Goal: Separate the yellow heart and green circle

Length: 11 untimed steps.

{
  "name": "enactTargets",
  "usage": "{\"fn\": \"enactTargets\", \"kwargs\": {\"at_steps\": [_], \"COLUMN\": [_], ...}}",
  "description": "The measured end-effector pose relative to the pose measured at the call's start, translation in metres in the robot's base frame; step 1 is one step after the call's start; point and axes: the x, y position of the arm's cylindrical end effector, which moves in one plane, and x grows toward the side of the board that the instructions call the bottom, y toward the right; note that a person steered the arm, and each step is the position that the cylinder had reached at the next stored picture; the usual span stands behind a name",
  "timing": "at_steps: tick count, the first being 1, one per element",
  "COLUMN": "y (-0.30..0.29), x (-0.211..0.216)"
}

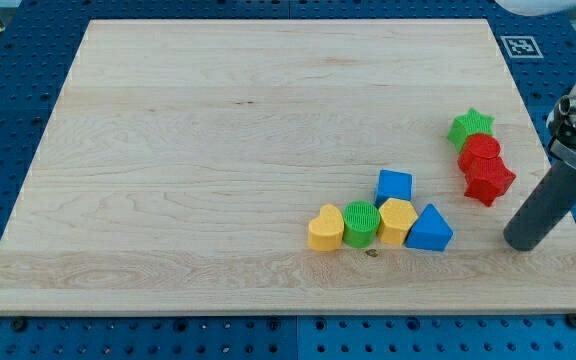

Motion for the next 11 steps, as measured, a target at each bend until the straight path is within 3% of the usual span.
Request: {"fn": "enactTargets", "kwargs": {"at_steps": [2, 4, 6, 8, 11], "y": [-0.045, -0.132, -0.152, -0.174, -0.179], "x": [0.034, 0.035, -0.001, -0.003, -0.067]}}
